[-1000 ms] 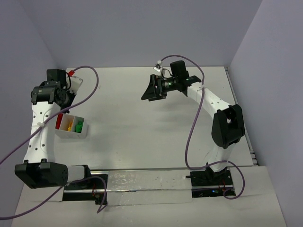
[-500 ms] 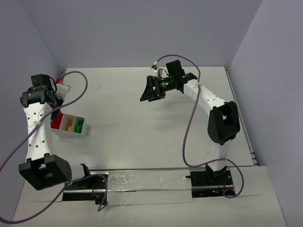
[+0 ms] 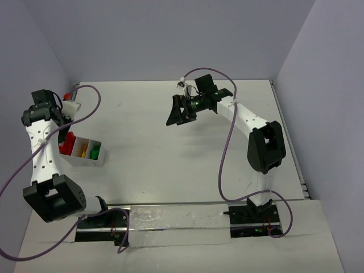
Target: Sort the legos into containers by color
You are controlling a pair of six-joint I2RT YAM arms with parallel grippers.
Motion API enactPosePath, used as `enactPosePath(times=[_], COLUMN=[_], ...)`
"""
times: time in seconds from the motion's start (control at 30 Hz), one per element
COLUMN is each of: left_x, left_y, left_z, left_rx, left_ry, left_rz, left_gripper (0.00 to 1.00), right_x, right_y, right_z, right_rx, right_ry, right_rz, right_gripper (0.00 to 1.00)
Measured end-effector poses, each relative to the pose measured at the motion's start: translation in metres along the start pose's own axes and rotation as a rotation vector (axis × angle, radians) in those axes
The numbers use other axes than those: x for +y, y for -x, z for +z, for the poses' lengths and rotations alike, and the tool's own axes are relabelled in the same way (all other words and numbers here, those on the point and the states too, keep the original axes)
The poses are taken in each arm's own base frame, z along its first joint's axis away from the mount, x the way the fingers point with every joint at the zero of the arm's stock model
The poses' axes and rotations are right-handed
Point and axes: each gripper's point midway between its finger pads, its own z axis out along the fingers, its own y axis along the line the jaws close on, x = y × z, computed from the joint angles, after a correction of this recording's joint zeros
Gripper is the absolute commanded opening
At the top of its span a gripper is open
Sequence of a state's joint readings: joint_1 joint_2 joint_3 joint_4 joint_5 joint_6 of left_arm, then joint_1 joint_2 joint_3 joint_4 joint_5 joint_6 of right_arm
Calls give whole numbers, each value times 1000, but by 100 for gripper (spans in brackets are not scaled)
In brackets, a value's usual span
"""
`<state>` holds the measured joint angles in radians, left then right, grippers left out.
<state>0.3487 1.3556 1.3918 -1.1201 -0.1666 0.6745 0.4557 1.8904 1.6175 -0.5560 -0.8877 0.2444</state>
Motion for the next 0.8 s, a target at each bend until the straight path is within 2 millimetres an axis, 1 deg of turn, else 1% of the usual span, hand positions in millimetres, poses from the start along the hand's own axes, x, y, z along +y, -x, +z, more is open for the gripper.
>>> enactPosePath(times=[0.2,0.43,0.67,0.8], left_x=[-1,1,3,4], left_y=[7,7,8,9], left_z=[11,25,35,40], left_rx=[-10,5,8,8], left_ry=[-17,-24,-23,-27], left_rz=[0,-10,-26,-34], left_gripper=[8,11,16,18], right_x=[-1,0,-2,-4], right_y=[-1,1,0,0], right_z=[0,0,1,2], right_rx=[2,0,3,6], right_ry=[-6,-5,-6,-7], right_rz=[0,-2,1,5], right_gripper=[99,99,99,100])
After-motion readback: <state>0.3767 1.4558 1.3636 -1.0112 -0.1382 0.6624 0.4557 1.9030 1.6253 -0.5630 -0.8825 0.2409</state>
